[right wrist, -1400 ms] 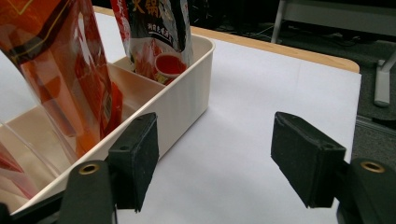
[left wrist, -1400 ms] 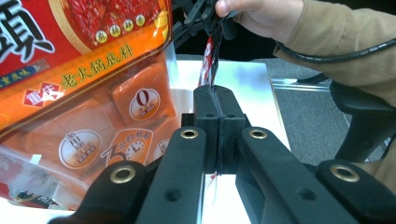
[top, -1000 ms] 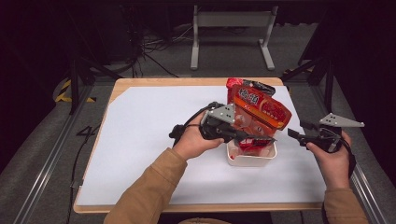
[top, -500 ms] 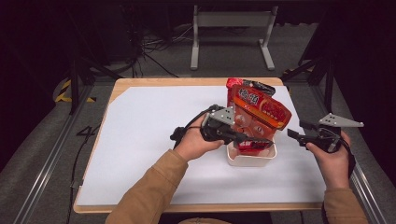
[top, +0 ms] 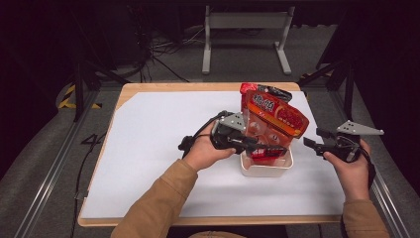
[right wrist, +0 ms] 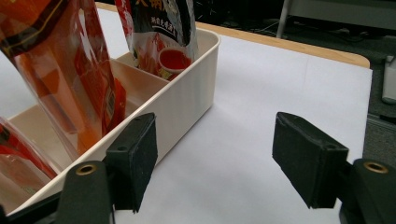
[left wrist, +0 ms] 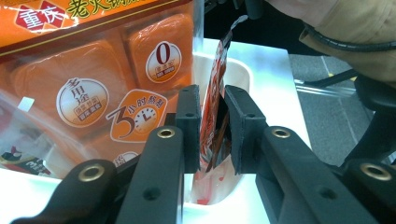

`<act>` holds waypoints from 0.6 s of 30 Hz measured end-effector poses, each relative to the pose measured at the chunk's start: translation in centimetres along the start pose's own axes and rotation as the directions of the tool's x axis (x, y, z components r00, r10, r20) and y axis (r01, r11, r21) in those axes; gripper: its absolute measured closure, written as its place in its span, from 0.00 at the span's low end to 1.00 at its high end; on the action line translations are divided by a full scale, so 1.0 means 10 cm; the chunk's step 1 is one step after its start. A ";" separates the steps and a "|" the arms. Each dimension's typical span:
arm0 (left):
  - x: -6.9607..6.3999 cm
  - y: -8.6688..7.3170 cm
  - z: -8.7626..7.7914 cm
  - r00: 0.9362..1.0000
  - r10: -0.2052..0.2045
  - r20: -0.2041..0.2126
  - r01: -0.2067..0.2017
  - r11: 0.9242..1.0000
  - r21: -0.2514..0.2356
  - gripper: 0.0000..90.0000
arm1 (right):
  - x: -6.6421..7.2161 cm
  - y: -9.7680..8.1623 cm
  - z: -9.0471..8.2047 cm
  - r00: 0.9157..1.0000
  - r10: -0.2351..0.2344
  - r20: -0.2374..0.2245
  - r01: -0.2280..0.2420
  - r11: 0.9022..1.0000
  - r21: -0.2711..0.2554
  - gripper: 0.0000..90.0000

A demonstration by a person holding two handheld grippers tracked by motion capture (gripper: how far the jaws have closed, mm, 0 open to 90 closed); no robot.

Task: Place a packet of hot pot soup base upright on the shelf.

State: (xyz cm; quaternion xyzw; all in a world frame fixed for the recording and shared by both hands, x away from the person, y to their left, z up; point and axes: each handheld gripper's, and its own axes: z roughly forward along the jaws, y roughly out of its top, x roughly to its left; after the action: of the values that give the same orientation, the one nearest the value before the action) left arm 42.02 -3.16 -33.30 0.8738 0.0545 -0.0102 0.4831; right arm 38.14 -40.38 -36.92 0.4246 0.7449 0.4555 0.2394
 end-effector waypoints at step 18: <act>-0.09 -0.09 -0.47 0.994 -0.077 -0.074 0.067 0.990 -0.124 0.50 | -0.01 0.06 0.07 1.000 -0.005 -0.018 0.005 1.000 -0.007 0.33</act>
State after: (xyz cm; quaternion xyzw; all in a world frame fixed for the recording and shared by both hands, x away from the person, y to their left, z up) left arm 40.85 1.21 -31.50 0.8401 0.1054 0.0101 0.5321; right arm 38.98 -39.97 -36.74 0.4177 0.7466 0.4613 0.2353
